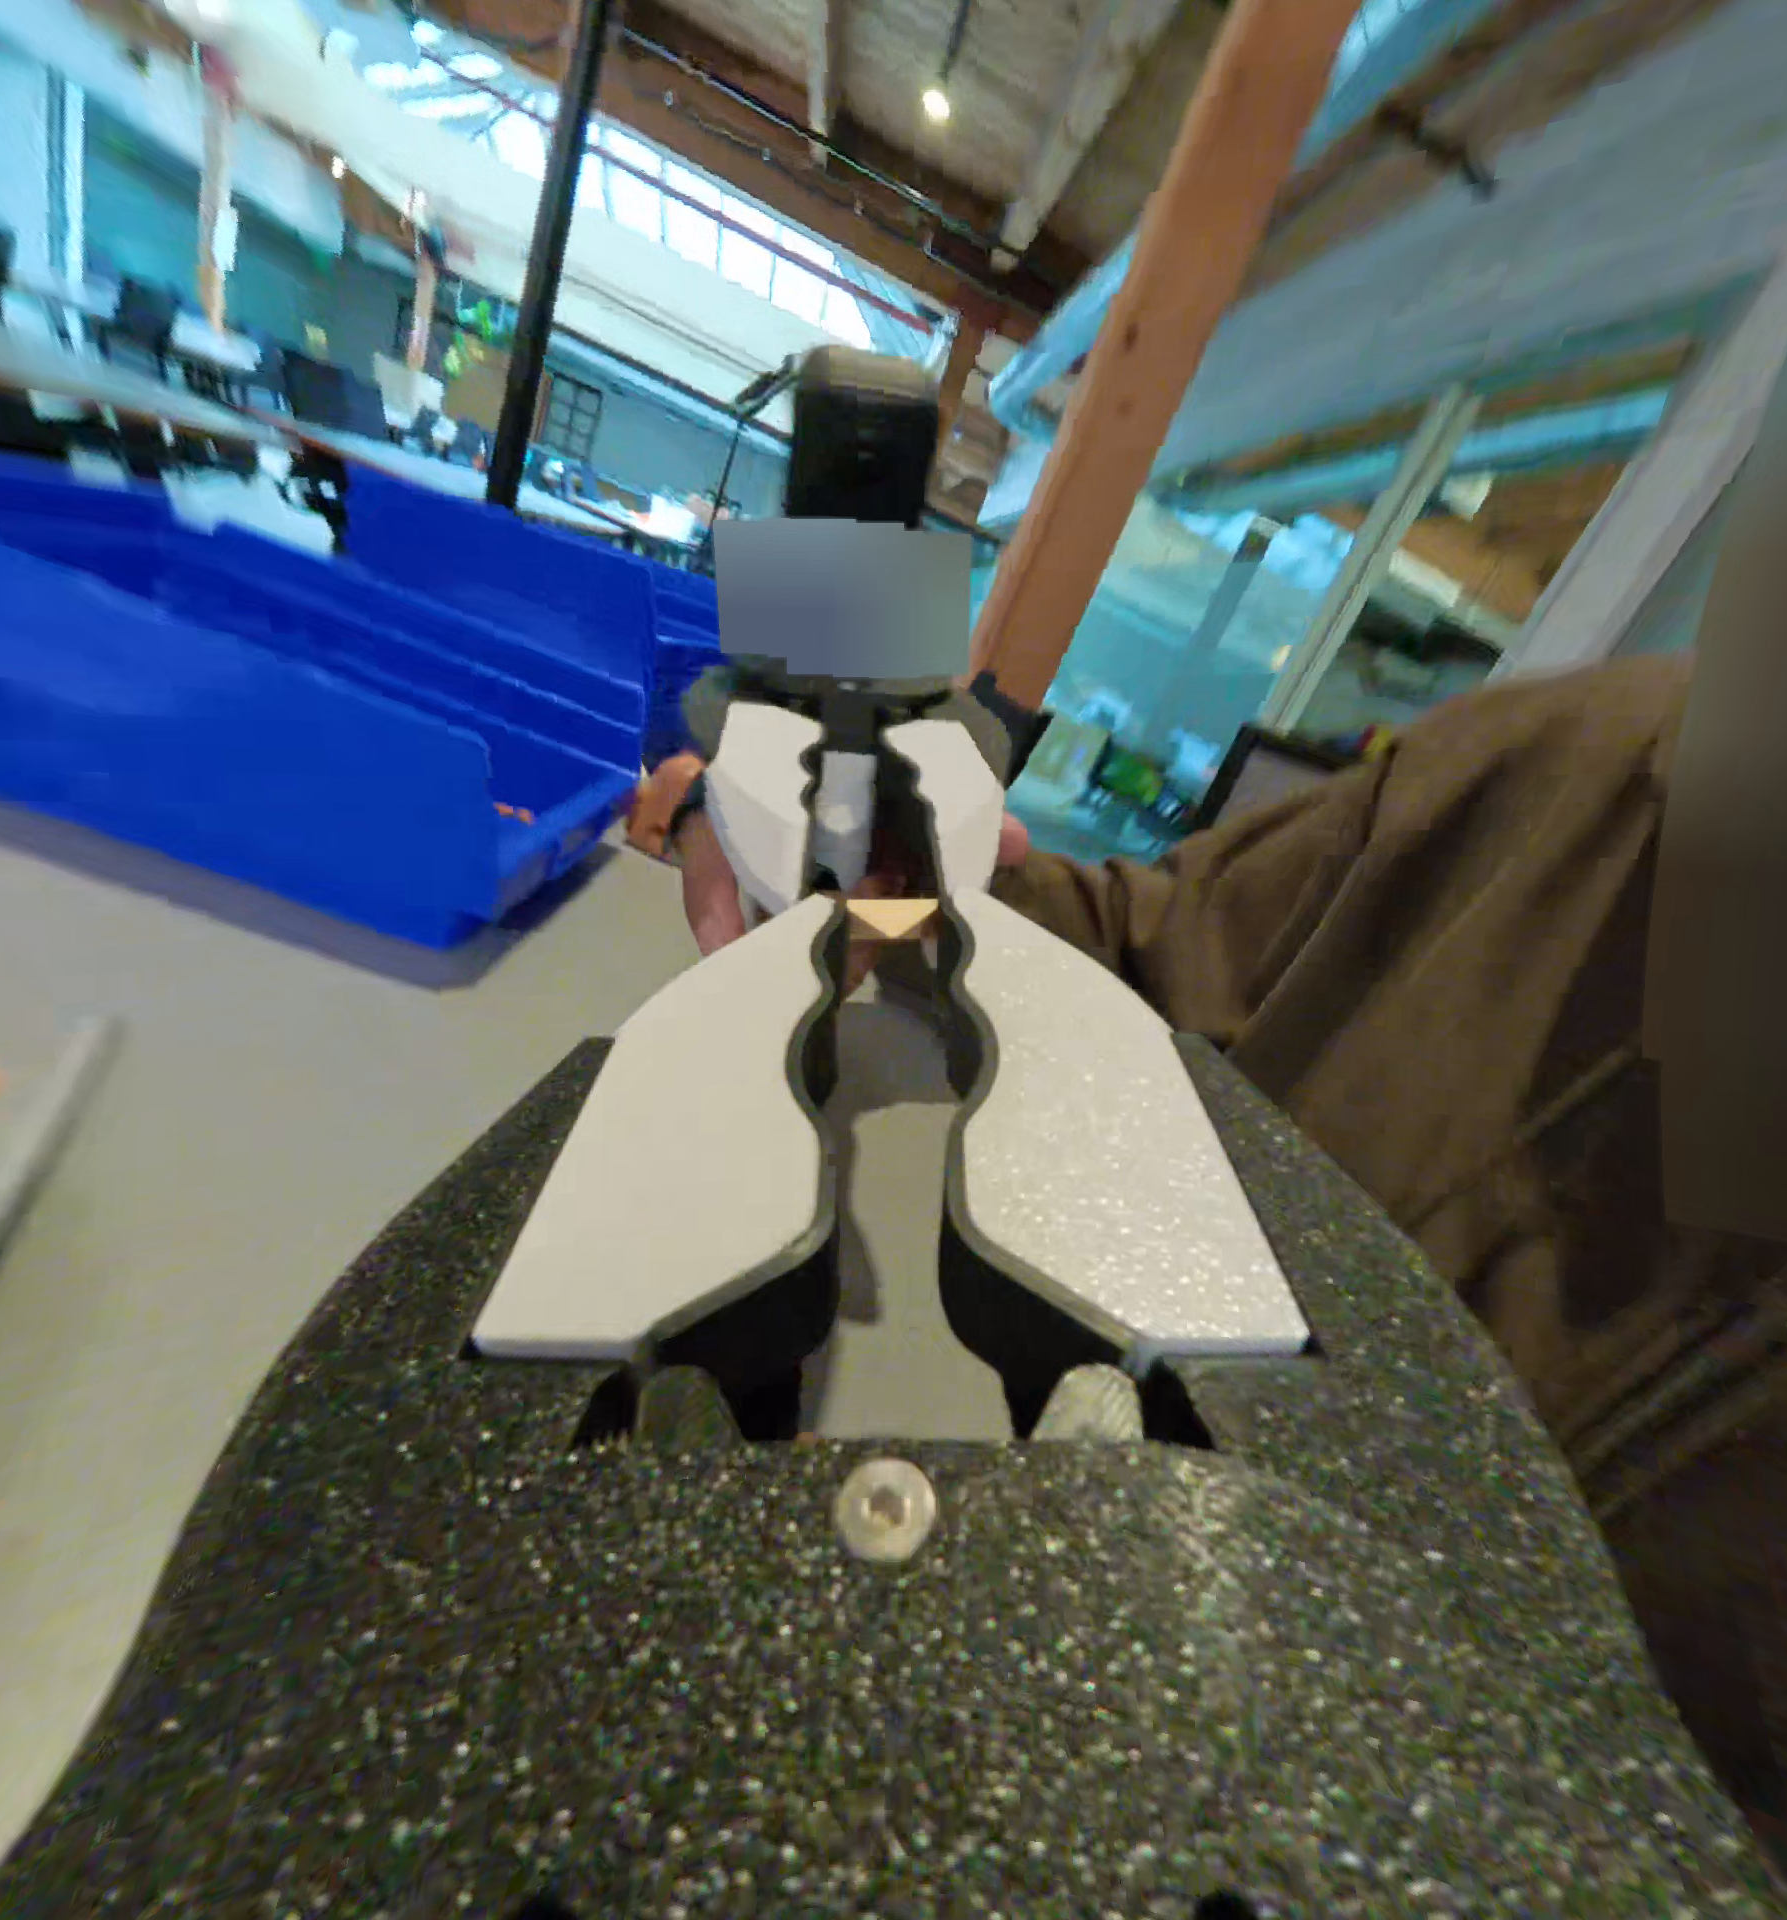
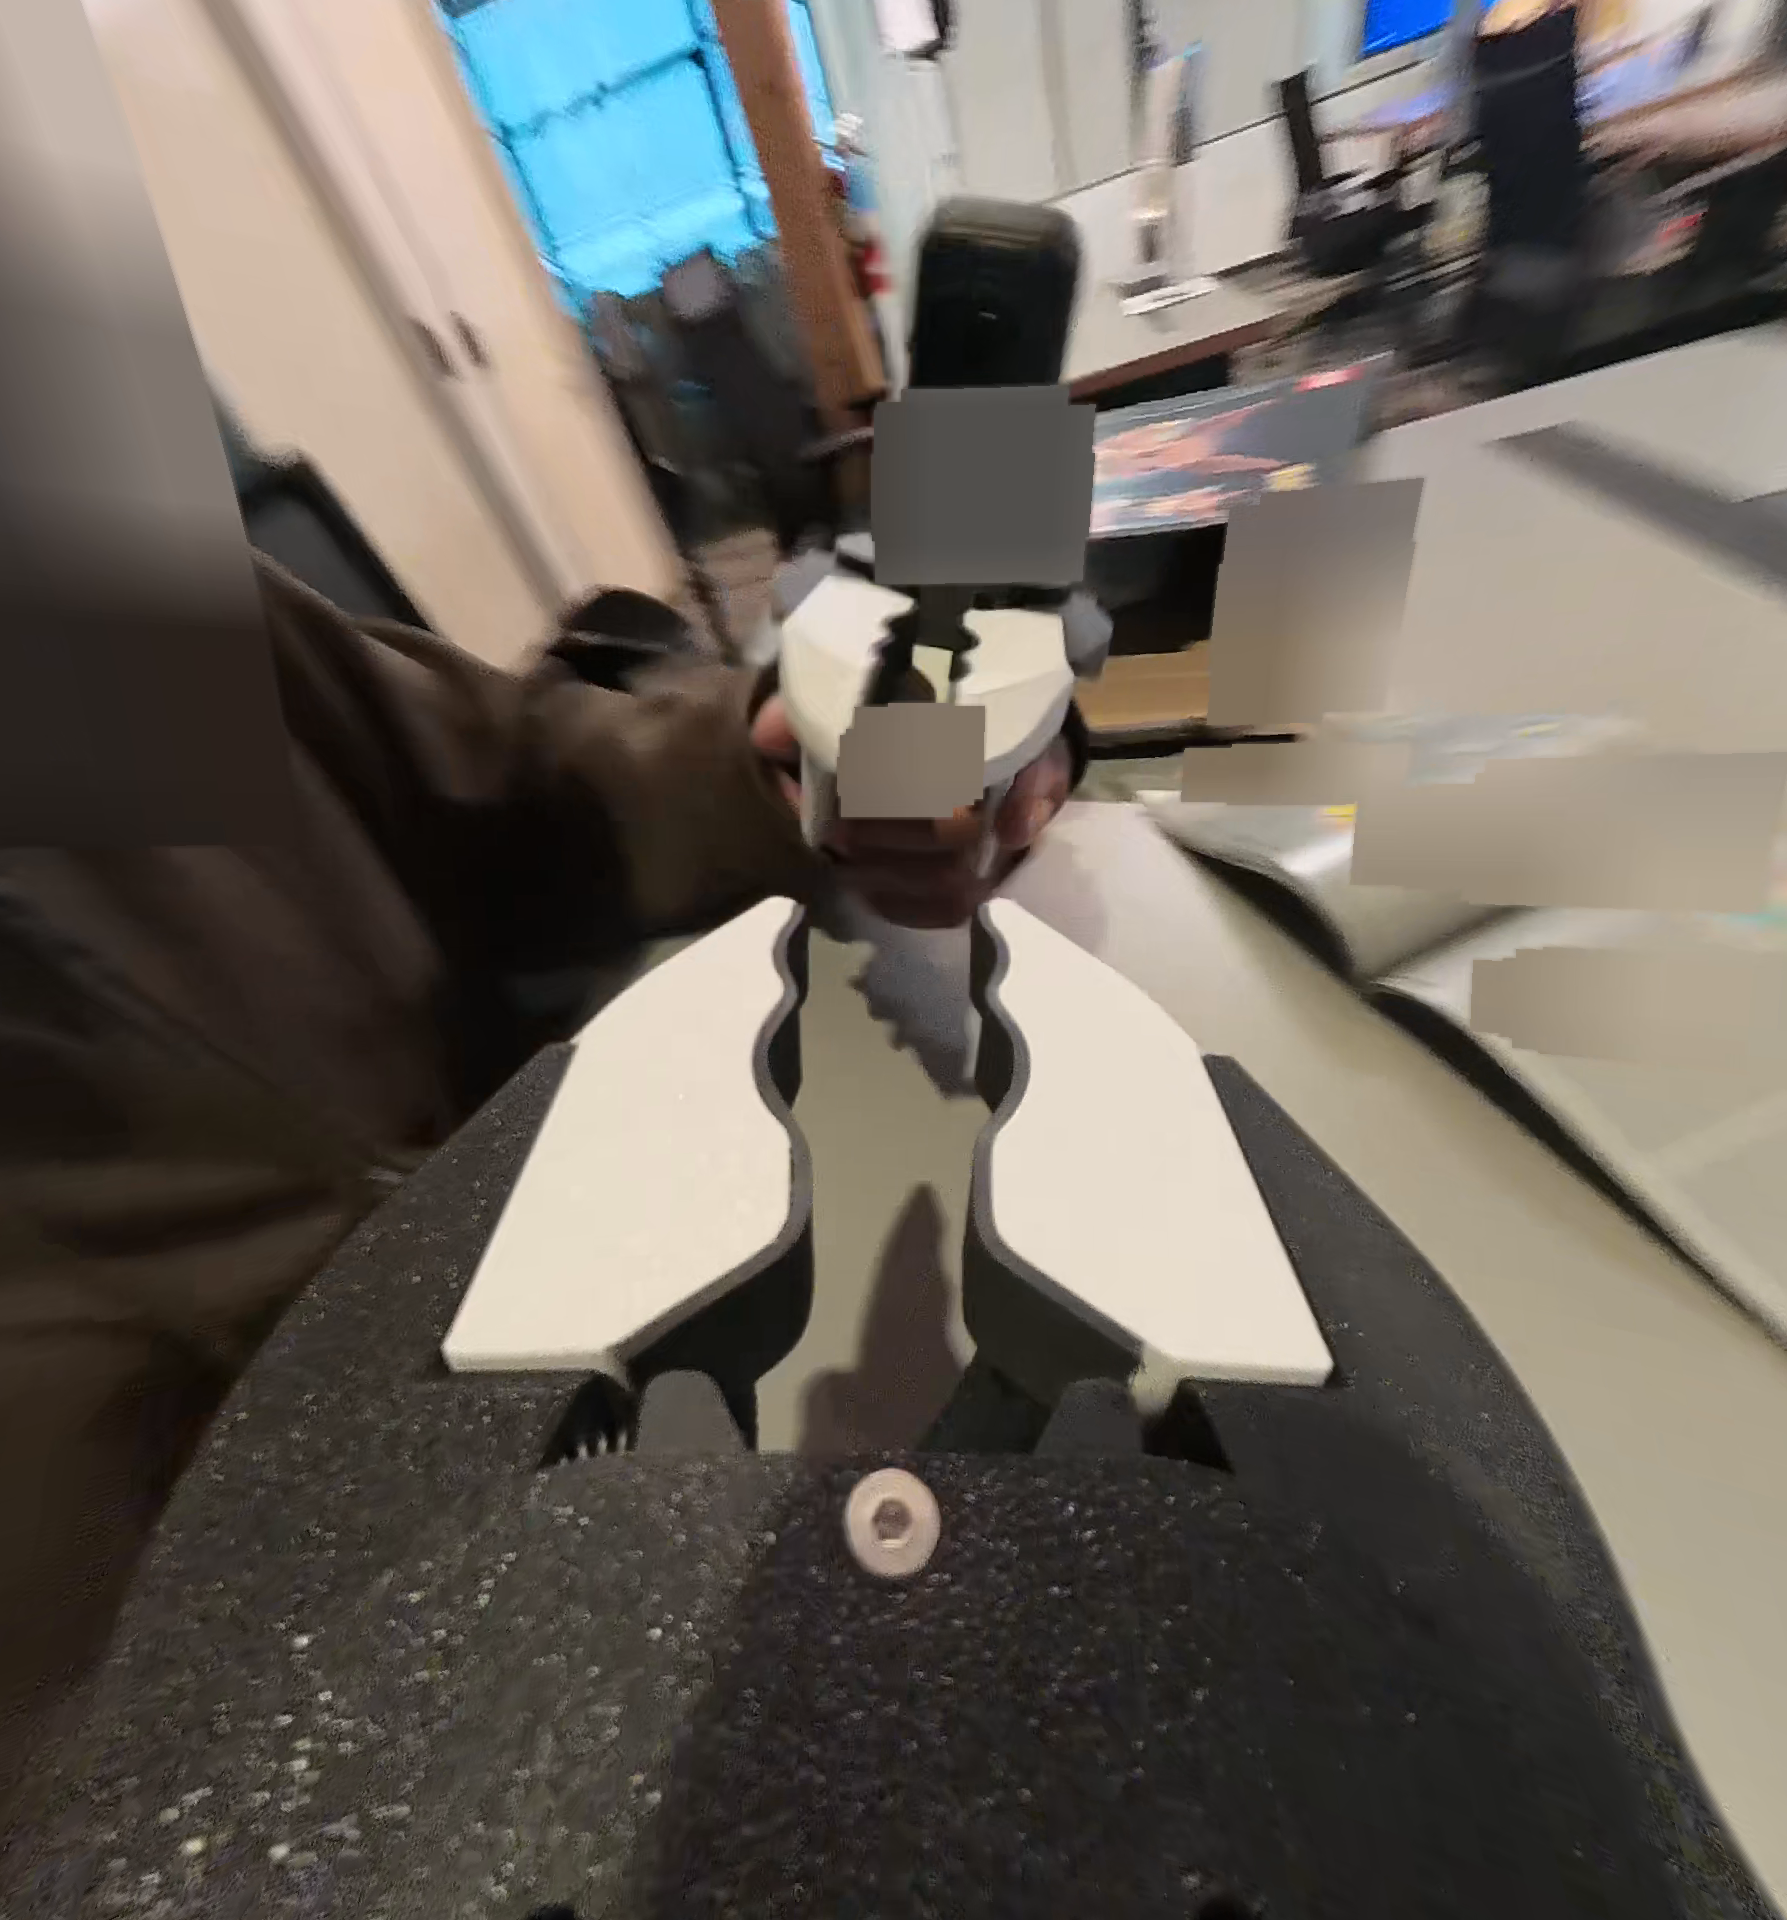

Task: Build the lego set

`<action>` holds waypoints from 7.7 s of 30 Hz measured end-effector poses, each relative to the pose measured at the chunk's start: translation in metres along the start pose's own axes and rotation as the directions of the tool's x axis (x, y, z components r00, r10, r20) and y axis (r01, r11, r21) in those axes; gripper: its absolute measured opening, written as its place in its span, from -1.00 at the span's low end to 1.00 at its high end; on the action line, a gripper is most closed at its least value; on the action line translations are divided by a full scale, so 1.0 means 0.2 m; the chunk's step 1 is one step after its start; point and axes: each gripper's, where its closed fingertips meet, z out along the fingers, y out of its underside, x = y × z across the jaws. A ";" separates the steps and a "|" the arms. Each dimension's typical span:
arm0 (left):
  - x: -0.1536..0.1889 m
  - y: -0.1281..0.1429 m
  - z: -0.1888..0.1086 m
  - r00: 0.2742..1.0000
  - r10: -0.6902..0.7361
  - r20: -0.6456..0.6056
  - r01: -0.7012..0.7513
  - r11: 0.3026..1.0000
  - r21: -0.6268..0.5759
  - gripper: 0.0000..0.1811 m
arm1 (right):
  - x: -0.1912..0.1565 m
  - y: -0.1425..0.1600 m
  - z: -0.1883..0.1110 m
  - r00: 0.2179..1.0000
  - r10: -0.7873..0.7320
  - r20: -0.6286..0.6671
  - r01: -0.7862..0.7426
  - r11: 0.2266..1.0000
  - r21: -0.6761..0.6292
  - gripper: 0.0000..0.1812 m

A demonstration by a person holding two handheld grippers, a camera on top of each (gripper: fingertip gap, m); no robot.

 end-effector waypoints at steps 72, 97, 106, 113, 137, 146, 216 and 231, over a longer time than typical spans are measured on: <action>-0.27 0.58 0.05 0.884 0.447 0.138 -0.256 0.710 -0.656 -0.82 | 0.20 0.59 -0.27 0.945 -0.263 -0.194 0.159 0.889 -0.430 -0.51; -0.13 0.29 0.03 0.979 0.171 0.114 -0.120 0.924 -0.362 -0.82 | 0.07 0.32 -0.16 0.999 0.018 -0.030 -0.018 1.000 0.007 -0.78; -0.04 0.11 0.01 0.983 0.135 0.124 -0.083 0.931 -0.354 -0.82 | 0.05 0.12 -0.13 0.999 0.029 -0.020 -0.021 0.954 0.300 -0.78; -0.01 -0.11 -0.03 0.957 0.247 0.151 -0.133 0.839 -0.527 -0.82 | 0.07 0.00 -0.05 0.999 0.007 -0.045 0.014 0.898 0.439 -0.78; -0.01 -0.11 0.13 0.941 0.290 0.173 -0.048 0.621 -0.782 -0.82 | 0.03 -0.04 -0.13 0.987 -0.084 -0.136 0.143 0.842 0.520 -0.78; 0.02 -0.11 0.14 0.933 0.329 0.149 -0.062 0.553 -0.831 -0.82 | 0.00 -0.06 -0.14 0.988 -0.088 -0.123 0.142 0.827 0.544 -0.78; -0.56 0.47 0.02 0.858 0.304 0.413 0.062 0.738 -0.672 -0.78 | 0.27 0.65 -0.40 0.912 -0.175 -0.371 -0.071 0.823 -0.564 -0.77; -0.62 0.49 0.04 0.856 0.323 0.404 0.038 0.740 -0.672 -0.71 | 0.23 0.58 -0.41 0.925 -0.173 -0.339 -0.010 0.880 -0.475 -0.61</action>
